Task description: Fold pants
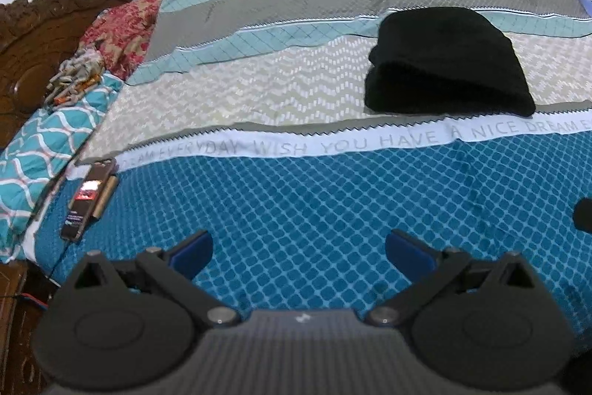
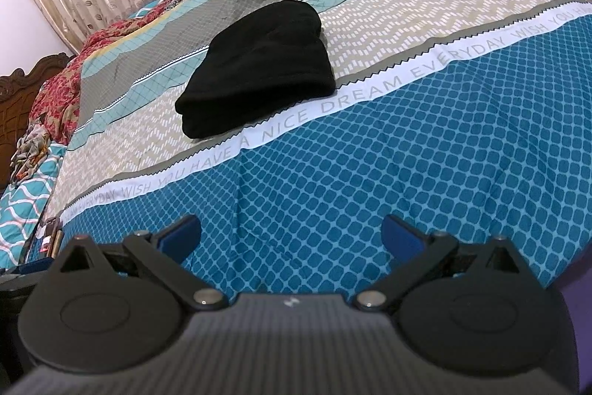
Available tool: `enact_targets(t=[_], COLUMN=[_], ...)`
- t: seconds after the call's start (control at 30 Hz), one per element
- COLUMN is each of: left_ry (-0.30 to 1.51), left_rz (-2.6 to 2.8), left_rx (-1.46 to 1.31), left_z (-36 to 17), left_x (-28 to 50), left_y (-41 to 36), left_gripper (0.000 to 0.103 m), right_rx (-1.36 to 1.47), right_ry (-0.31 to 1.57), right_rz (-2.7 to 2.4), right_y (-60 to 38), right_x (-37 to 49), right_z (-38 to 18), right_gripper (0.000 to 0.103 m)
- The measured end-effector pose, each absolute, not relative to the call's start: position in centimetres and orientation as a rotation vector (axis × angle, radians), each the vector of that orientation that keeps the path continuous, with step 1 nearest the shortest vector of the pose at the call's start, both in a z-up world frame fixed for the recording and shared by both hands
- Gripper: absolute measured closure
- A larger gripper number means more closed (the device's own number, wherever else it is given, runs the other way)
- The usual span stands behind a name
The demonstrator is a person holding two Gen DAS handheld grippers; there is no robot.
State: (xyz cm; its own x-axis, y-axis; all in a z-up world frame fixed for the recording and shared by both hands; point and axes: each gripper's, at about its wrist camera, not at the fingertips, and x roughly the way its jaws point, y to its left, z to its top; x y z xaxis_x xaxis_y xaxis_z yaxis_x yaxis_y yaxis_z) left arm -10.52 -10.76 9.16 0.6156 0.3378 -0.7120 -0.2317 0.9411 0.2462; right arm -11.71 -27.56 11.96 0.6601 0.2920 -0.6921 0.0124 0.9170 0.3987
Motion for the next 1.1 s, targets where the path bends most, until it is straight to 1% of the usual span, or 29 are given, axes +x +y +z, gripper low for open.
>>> enact_targets(t=[0.23,0.53,1.1], left_ry=[0.789,0.808,0.987], left_rz=[0.404,0.412,0.274], left_rx=[0.226,0.233,0.048], left_z=[9.6,9.3,7.7], left_x=[-10.7,-10.4,-10.4], left_y=[-10.7,-10.5,-10.2], left_gripper=[0.0,0.0,0.0], right_rx=[0.387,0.391,0.402], right_ry=[0.837,0.837,0.851], right_rz=[0.166,0.166,0.163], right_y=[-27.4,-27.6,-27.9], right_x=[-11.8,-11.8,-11.8], right_z=[12.0,12.1,12.0], right_gripper=[0.0,0.0,0.0])
